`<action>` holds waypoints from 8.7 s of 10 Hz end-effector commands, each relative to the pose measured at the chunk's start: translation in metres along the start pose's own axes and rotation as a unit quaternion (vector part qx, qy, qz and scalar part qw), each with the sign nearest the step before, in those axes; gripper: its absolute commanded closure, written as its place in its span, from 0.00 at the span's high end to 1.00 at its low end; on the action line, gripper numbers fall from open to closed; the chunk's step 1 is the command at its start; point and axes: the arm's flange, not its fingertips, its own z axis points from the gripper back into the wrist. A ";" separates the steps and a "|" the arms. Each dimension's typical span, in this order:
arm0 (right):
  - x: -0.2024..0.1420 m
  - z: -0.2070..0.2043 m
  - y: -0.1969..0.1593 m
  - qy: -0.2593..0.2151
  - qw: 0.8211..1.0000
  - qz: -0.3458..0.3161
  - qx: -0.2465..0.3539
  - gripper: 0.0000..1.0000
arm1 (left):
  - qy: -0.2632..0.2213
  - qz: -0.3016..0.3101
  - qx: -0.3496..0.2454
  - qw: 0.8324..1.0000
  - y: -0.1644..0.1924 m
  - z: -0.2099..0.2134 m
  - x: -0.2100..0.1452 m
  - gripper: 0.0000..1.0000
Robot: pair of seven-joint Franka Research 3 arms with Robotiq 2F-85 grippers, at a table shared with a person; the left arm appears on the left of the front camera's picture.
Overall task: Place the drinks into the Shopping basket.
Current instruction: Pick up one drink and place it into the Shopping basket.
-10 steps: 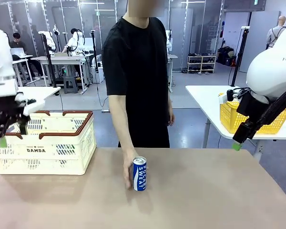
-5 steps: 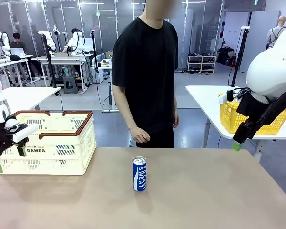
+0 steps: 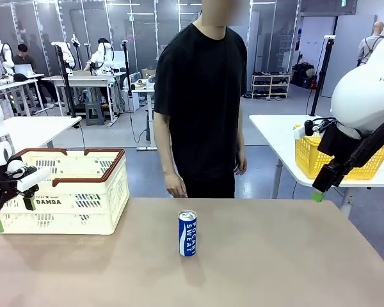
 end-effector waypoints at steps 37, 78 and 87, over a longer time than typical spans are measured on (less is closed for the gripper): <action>-0.002 0.001 -0.001 0.001 1.000 0.008 0.000 1.00 | 0.043 -0.207 -0.016 0.977 0.207 -0.031 0.408 1.00; -0.002 0.001 -0.001 0.001 1.000 0.008 0.000 1.00 | 0.046 -0.189 0.006 0.981 0.162 0.121 0.387 0.58; -0.002 0.001 -0.001 0.001 1.000 0.008 0.000 1.00 | 0.122 0.080 0.138 0.980 0.140 0.163 0.155 0.58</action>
